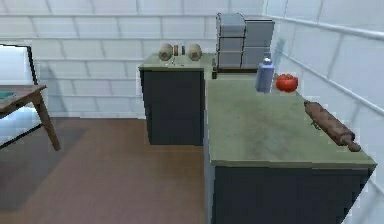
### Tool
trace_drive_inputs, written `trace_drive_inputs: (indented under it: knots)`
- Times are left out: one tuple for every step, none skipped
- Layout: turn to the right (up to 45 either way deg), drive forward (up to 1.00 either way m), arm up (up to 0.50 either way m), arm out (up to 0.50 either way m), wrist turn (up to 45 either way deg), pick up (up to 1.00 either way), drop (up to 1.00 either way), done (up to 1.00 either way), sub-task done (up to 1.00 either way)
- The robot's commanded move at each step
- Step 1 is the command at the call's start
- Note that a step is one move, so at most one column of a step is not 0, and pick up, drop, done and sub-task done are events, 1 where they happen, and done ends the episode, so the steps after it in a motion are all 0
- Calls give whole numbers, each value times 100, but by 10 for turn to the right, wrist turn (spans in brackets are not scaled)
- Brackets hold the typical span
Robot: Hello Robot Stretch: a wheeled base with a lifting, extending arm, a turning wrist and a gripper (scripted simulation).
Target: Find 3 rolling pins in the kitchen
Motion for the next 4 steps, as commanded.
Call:
trace_drive_inputs:
  knots:
    - [-450,0,0,0,0,0,0,0,0]
    - [-450,0,0,0,0,0,0,0,0]
    - [0,40,0,0,0,0,0,0,0]
    - [450,0,0,0,0,0,0,0,0]
